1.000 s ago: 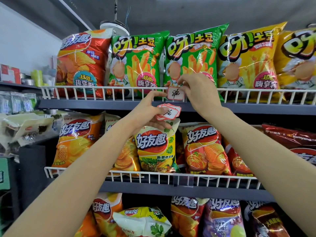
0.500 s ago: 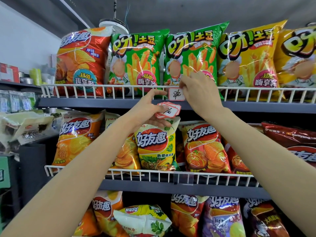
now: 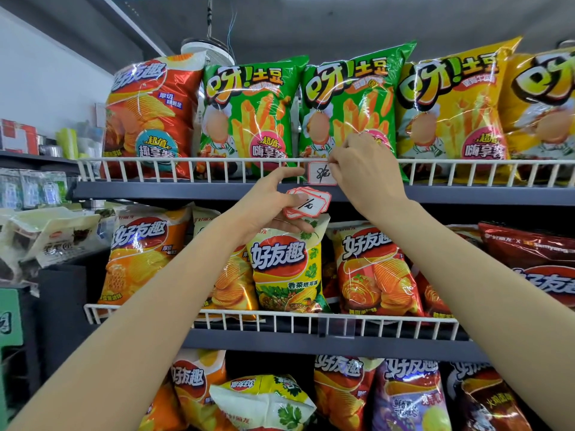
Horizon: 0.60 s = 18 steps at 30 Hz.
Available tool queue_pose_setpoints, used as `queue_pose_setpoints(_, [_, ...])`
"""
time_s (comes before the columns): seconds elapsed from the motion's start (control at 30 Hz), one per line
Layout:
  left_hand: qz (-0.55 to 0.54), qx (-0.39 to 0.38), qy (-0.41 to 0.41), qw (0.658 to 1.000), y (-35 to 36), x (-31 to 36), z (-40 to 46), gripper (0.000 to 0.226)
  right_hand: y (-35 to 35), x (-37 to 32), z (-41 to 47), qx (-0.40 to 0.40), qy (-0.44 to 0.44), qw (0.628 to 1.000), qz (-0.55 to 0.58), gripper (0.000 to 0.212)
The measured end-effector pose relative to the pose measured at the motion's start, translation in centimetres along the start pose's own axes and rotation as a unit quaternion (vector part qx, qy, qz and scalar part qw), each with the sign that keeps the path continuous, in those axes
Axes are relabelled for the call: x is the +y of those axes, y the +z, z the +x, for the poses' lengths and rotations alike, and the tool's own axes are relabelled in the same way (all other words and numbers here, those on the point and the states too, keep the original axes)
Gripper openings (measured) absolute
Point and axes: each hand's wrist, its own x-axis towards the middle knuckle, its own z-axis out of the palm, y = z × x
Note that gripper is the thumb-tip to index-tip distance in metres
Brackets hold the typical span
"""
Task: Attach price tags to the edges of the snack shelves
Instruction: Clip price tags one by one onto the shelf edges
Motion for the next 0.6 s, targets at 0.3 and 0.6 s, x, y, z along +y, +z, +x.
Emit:
queue_pose_setpoints(0.3, [-0.001,0.000,-0.005,1.000,0.1,0.4,-0.3,0.051,0.0,0.1,-1.9,-0.019,-0.052,0.998,-0.040,0.028])
queue_pose_setpoints(0.6, [0.012,0.015,-0.004,1.000,0.7,0.7,-0.5,0.051,-0.6,-0.2,-3.3,-0.069,-0.063,0.995,-0.042,0.045])
